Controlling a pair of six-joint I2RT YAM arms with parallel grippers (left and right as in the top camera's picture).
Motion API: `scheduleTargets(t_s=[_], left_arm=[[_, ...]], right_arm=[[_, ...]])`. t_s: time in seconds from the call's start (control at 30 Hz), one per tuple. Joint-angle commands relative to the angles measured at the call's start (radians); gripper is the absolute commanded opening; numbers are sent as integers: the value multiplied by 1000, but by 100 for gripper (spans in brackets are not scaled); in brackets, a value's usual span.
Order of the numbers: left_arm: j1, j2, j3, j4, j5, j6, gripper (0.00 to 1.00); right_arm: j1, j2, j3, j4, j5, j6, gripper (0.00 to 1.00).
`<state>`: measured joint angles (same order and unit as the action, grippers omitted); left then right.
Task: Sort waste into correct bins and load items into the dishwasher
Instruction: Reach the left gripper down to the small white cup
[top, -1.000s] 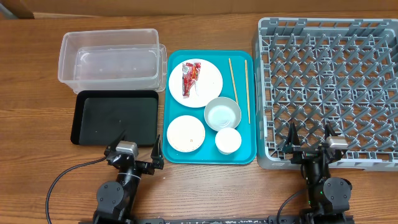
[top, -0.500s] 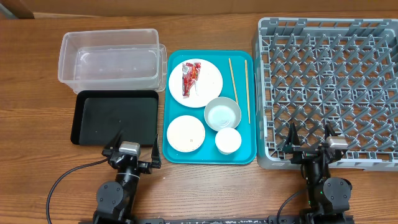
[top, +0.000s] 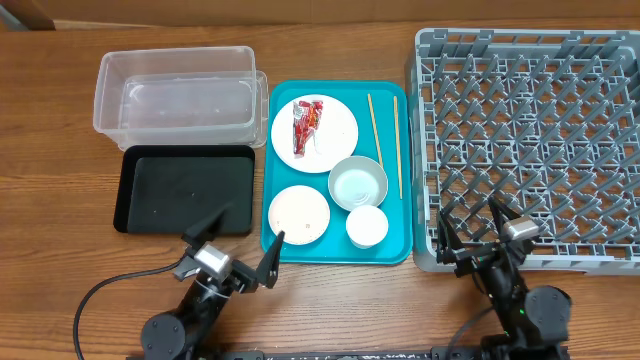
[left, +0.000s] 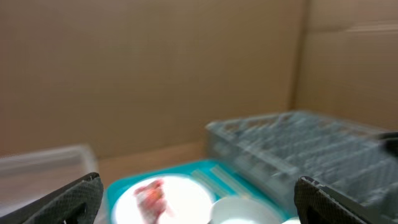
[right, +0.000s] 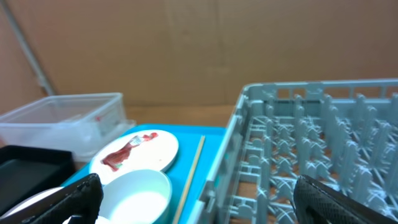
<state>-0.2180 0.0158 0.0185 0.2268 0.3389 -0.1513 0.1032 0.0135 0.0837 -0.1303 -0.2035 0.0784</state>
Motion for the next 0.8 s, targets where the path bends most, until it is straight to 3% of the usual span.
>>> scheduleTargets(t_s=[0.0,0.17,0.33,0.6,0.77], left_arm=[[2,-3,84,-14,105,-119,100],[2,76,327,-261,98,-152,100],[2,320,618,-502,131,-151,100],[2,846,1046,-786,470,-133,100],[2,1057,1123,-816,729,-140,100]], right_arm=[[-3,1,208,-94,-69,8,100],[-3,128,521,-399,-68,4,100],[-3,386,814,-685,-68,4,100],[-3,810,1184,-1012,-133,4,100],[-3,953,1275,-1136,-255,4,100]])
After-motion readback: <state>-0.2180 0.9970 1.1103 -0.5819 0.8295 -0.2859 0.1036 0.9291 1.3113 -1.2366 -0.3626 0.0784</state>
